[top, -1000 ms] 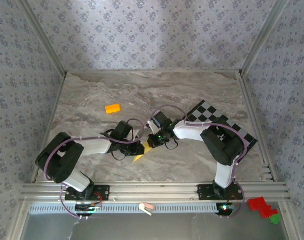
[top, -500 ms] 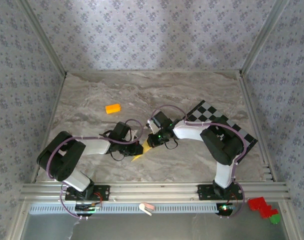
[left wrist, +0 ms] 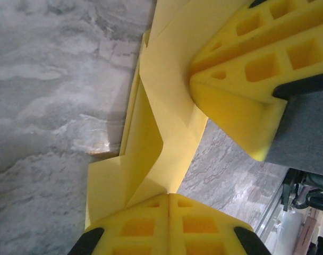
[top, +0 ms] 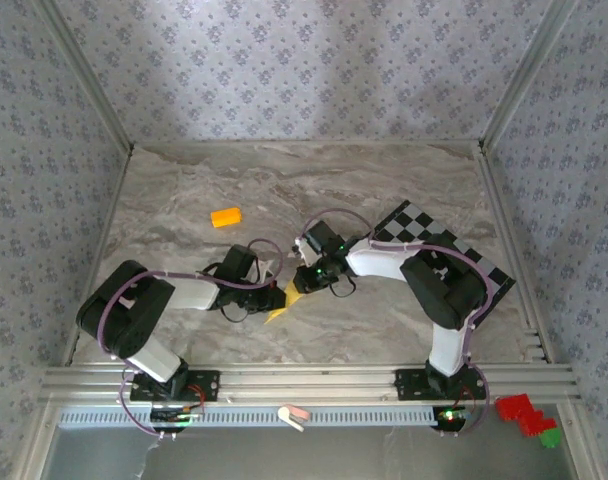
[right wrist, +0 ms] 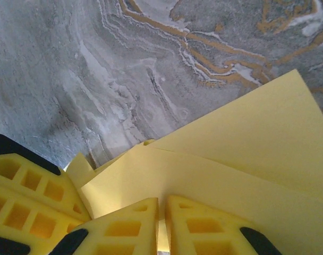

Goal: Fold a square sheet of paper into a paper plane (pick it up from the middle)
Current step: Perform the fifth fold on the wing at the bottom-center of the table.

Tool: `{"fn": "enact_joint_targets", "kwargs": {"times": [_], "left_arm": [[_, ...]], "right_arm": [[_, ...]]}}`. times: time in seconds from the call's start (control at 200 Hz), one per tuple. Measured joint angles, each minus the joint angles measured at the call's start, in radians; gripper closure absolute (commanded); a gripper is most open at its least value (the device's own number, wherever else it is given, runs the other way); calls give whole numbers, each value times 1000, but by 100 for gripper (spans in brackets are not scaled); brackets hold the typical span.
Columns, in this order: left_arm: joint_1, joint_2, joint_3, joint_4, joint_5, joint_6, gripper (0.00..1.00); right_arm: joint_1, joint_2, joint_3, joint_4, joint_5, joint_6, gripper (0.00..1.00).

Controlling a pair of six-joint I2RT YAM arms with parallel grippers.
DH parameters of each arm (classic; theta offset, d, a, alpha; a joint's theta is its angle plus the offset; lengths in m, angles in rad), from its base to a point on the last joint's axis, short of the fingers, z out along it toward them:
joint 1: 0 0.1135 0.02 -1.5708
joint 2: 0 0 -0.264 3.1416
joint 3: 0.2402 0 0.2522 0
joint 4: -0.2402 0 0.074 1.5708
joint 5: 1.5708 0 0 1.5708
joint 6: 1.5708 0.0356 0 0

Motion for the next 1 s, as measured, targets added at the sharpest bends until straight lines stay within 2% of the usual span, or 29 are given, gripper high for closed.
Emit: {"fn": "enact_joint_targets", "kwargs": {"times": [0.22, 0.465, 0.725, 0.999], "left_arm": [[2, 12, -2, 21, 19, -8, 99], [7, 13, -8, 33, 27, -10, 99], [8, 13, -10, 38, 30, -10, 100], [8, 13, -10, 38, 30, -10, 100]], "right_arm": [[-18, -58, -17, -18, -21, 31, 84], [-16, -153, -115, 45, -60, 80, 85], [29, -139, -156, 134, -89, 132, 86], [34, -69, -151, 188, -117, 158, 86]]}}
